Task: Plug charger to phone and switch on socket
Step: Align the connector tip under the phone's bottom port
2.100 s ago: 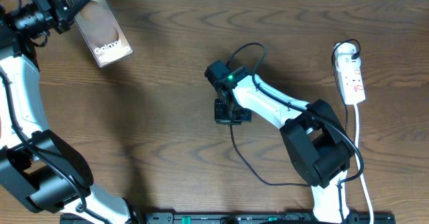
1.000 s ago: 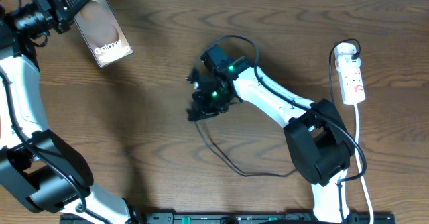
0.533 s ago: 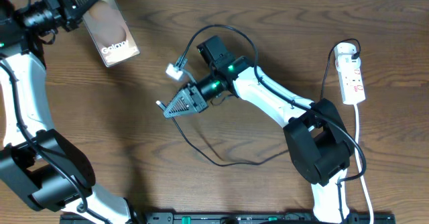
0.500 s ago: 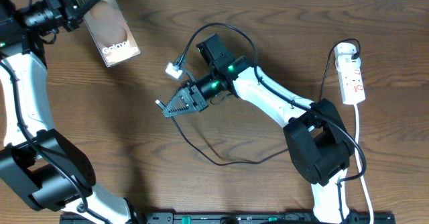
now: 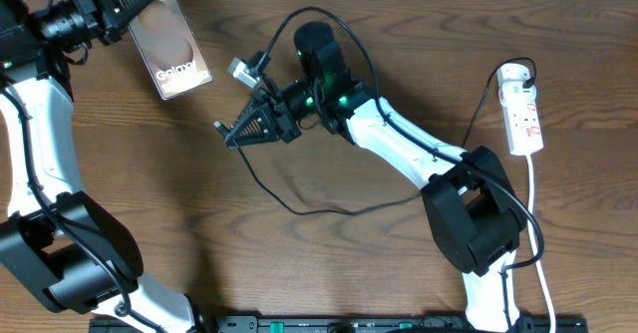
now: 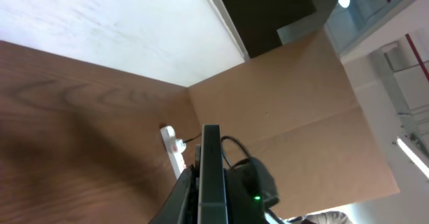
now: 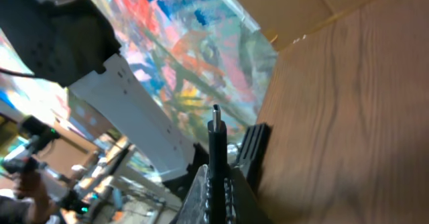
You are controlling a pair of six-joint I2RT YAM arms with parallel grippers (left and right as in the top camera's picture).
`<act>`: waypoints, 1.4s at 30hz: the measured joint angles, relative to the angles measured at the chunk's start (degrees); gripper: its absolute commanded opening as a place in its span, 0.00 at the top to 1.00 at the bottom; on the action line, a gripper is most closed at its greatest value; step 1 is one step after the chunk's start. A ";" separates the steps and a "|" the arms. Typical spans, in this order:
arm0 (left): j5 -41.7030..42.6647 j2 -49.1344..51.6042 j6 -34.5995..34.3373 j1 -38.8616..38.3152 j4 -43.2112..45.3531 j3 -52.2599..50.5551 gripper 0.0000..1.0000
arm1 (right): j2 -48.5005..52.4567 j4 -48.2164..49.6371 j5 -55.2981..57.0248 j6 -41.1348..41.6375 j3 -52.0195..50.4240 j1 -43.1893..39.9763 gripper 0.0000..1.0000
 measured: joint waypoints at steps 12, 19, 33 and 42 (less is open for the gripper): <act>-2.78 0.00 -0.22 -0.55 -0.02 0.00 0.92 | 0.02 8.63 5.99 20.06 0.00 -0.02 0.99; -5.97 0.00 -1.31 -2.32 -0.02 0.02 0.93 | 0.04 13.75 9.46 24.48 0.00 -0.02 0.99; -7.43 0.00 -2.21 -2.84 -0.02 0.02 0.93 | 0.09 14.51 11.93 28.30 0.00 -1.70 0.99; -7.58 0.00 -3.02 -2.84 -0.02 0.02 0.92 | 0.09 14.51 12.66 28.94 0.00 -1.90 0.99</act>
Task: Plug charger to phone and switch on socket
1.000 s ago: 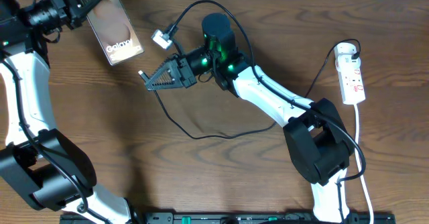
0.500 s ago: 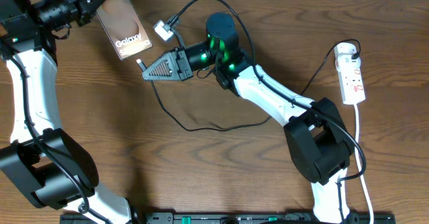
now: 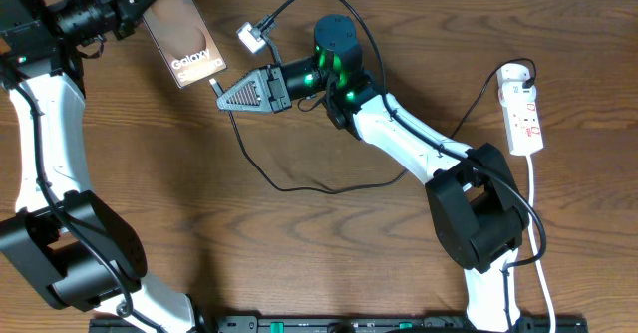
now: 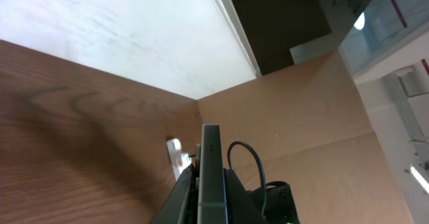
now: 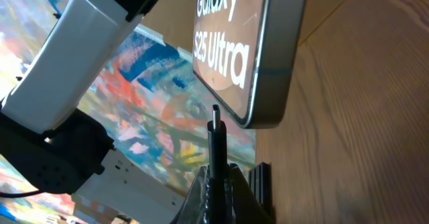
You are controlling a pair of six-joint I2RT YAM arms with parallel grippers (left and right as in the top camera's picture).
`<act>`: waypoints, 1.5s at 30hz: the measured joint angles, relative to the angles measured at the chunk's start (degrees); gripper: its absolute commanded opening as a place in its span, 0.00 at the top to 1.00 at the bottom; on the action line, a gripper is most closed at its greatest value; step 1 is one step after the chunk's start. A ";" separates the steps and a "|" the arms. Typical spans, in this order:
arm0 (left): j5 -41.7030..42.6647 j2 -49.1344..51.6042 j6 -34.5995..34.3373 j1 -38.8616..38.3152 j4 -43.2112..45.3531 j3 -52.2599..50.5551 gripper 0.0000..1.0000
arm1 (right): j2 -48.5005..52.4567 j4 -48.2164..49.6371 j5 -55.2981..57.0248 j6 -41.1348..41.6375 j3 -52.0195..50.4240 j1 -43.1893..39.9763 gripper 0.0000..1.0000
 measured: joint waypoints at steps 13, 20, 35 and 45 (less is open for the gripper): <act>-0.02 0.00 -0.61 0.00 0.00 0.00 0.92 | 0.00 0.00 0.33 0.37 0.00 0.00 0.99; -0.09 0.00 -0.70 -0.68 0.02 0.00 0.93 | 0.00 0.00 0.81 0.39 0.00 0.00 0.99; -0.24 0.00 -0.70 -1.03 0.02 0.00 0.93 | 0.02 0.00 0.70 0.61 0.00 0.00 0.99; -0.24 0.00 -0.70 -1.03 0.00 0.00 0.93 | 0.02 3.23 0.37 1.88 0.00 0.02 0.99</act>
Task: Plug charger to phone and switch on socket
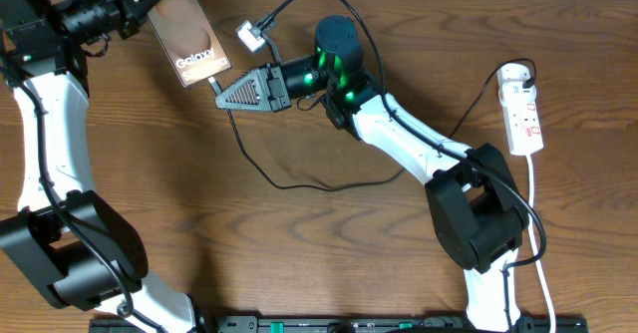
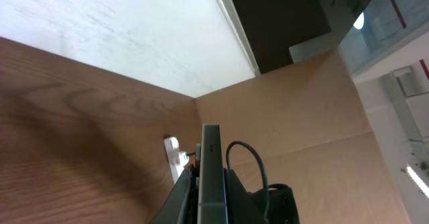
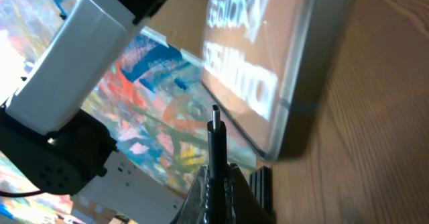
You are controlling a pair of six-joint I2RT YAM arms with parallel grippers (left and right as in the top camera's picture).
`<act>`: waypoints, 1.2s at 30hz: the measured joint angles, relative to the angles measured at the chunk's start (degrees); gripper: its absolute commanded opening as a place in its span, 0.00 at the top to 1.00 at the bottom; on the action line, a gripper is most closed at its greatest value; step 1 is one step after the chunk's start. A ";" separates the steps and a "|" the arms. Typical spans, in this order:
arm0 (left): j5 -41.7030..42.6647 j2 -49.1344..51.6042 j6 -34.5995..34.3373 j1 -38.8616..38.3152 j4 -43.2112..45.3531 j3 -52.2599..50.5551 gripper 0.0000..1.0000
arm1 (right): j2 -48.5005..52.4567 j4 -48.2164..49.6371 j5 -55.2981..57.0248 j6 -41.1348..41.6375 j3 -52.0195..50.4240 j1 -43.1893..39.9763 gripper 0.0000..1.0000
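The phone [image 1: 189,34], its lit screen reading "Galaxy", is held at the table's far left by my left gripper, which is shut on its upper end; the left wrist view shows it edge-on [image 2: 212,177] between the jaws. My right gripper [image 1: 221,91] is shut on the black charger plug [image 3: 215,147], whose metal tip [image 3: 215,115] points at the phone's lower edge [image 3: 295,106], just short of it. The black cable [image 1: 299,185] loops across the table. The white socket strip [image 1: 520,109] lies at the right edge.
A small silver adapter [image 1: 249,36] hangs on the cable beside the phone. Brown cardboard walls stand beyond the table in the left wrist view. The right arm's base [image 1: 478,223] sits at front right, the left arm's base [image 1: 70,253] at front left.
The phone has tilted and moved slightly closer to the plug; in the right wrist view its lower edge now sits higher and nearer the tip. My right gripper has barely moved.
First my left gripper held the phone at the far left while my right gripper held the plug mid-table, well away from it. Then the right gripper was up beside the phone, plug tip under its lower edge. Now the phone is angled closer to the tip.
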 measured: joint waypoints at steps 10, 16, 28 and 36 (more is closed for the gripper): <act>0.02 0.00 0.02 -0.09 -0.02 0.00 0.92 | 0.00 0.35 0.61 0.48 0.00 -0.02 0.99; -0.20 0.00 -0.07 -0.09 -0.02 0.00 0.93 | 0.00 -0.44 0.61 0.48 0.00 -0.02 0.99; -1.73 0.00 -1.77 -0.09 -0.02 0.00 0.93 | 0.00 -0.68 0.55 0.48 0.00 -0.02 0.99; -1.75 0.00 -2.14 -0.09 -0.02 -0.02 0.93 | 0.00 -0.70 0.57 0.48 0.00 -0.02 0.99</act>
